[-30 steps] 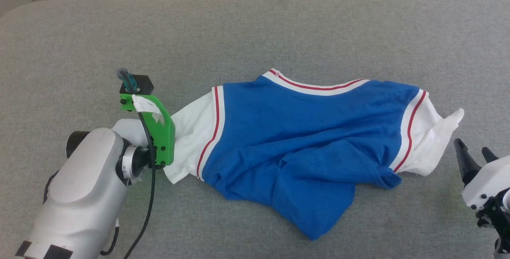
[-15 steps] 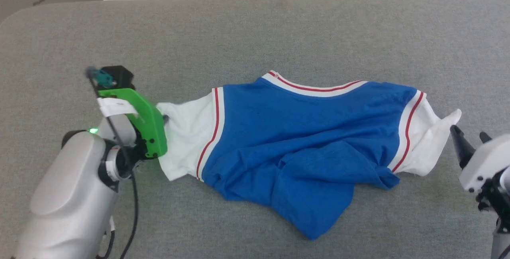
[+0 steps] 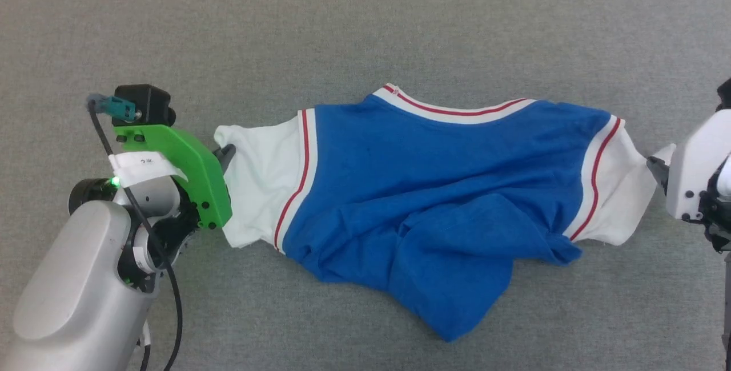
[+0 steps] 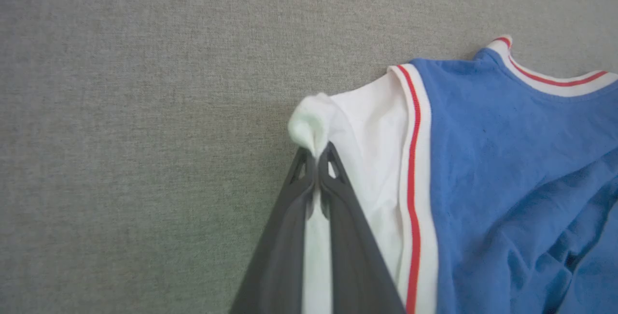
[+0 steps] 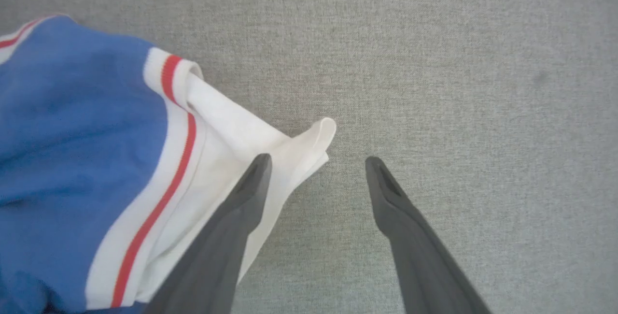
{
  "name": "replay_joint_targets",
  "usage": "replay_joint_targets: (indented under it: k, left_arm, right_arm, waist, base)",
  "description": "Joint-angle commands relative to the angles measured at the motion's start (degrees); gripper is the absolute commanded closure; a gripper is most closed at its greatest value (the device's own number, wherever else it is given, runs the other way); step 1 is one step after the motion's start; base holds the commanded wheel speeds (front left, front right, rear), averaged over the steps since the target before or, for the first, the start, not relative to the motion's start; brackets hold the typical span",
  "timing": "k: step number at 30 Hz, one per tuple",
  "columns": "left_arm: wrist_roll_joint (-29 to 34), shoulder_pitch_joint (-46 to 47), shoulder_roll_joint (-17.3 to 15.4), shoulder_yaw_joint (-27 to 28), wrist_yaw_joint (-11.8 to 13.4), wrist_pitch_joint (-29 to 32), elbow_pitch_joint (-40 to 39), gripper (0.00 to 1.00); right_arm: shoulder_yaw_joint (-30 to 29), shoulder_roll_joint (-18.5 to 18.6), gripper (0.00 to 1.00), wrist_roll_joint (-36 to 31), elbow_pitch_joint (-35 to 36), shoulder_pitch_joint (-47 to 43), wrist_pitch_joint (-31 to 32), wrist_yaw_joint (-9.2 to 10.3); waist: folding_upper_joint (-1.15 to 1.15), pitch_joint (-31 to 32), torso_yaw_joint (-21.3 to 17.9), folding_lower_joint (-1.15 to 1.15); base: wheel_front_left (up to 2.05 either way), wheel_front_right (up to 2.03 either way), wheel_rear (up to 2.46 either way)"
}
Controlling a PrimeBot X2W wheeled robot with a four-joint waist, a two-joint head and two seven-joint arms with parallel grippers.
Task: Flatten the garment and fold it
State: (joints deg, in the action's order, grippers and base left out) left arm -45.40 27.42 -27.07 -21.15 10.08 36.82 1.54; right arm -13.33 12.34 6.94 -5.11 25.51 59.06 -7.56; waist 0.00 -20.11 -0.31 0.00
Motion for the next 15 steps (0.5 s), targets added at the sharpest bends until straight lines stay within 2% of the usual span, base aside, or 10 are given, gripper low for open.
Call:
replay_joint_targets:
  k: [1,9,10,11,15]
  left_arm:
    - [0.12,-0.58,-0.51,-0.04,0.24,0.26,-0.90,1.00]
    - [0.56,-0.62,-0.67,-0.44,0.43,0.02,-3.83,1.00]
    - [0.59,-0.71,-0.73,-0.42,0.46,-0.05,-3.90,1.00]
    - [0.46,-0.86,-0.67,-0.33,0.47,-0.21,-3.98,1.00]
    - [0.15,-1.61,-0.63,-0.22,0.28,-0.85,-3.79,1.00]
  right_arm:
    - [1.18,0.66,0.00,-0.69,-0.78,0.91,1.01,0.08]
    - [6.52,2.05,0.00,-0.52,-4.07,0.43,3.45,0.08]
    - [6.62,1.97,0.69,-0.31,-4.30,0.44,3.60,0.08]
    - [6.76,1.95,1.00,-0.09,-4.50,0.45,3.70,0.08]
    - [6.43,2.31,1.00,0.70,-4.54,0.61,2.83,0.08]
  waist:
    - [0.00,-1.25,0.59,0.00]
    - [0.00,-3.06,1.59,0.00]
    - [0.00,-3.07,1.58,0.00]
    - [0.00,-3.00,1.59,0.00]
    - [0.00,-2.08,1.51,0.00]
  base:
    - [0.00,0.00,0.00]
    - [0.00,0.00,0.00]
    - [0.00,0.00,0.00]
    - [0.00,0.00,0.00]
    - [0.00,0.00,0.00]
